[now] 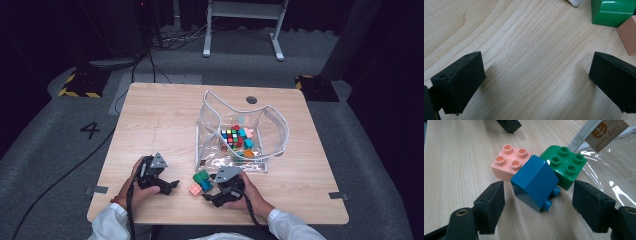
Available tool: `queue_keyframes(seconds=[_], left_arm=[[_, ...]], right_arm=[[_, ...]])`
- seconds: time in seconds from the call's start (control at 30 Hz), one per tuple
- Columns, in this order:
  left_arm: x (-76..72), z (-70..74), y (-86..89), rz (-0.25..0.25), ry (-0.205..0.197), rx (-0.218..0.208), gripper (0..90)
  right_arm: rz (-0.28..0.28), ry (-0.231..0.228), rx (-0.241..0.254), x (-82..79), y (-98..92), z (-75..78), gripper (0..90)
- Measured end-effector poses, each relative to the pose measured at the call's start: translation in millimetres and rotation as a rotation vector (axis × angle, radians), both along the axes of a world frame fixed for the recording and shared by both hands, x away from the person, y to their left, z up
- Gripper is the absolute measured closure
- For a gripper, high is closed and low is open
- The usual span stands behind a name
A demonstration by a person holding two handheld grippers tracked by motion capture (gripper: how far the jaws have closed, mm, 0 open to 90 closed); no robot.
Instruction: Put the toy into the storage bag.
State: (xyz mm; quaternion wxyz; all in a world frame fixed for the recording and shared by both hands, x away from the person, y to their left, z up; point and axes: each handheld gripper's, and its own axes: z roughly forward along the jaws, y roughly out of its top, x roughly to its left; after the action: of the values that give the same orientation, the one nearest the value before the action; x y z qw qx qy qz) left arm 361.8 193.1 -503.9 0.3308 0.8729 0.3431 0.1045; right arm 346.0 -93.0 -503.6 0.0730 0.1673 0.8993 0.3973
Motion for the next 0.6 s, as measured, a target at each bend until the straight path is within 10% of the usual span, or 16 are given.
queue_keyframes(seconds=[0.3,0.6], left_arm=[[0.0,0.0,0.0,0.0,0.001,-0.001,0.4],[0.0,-0.1,0.0,0.0,0.0,-0.001,0.4]], right_arm=[[-0.029,-0.014,0.034,-0.6,-6.2,0.2,48.4],[-0.056,-0.026,0.031,5.5,-17.2,0.2,46.3]])
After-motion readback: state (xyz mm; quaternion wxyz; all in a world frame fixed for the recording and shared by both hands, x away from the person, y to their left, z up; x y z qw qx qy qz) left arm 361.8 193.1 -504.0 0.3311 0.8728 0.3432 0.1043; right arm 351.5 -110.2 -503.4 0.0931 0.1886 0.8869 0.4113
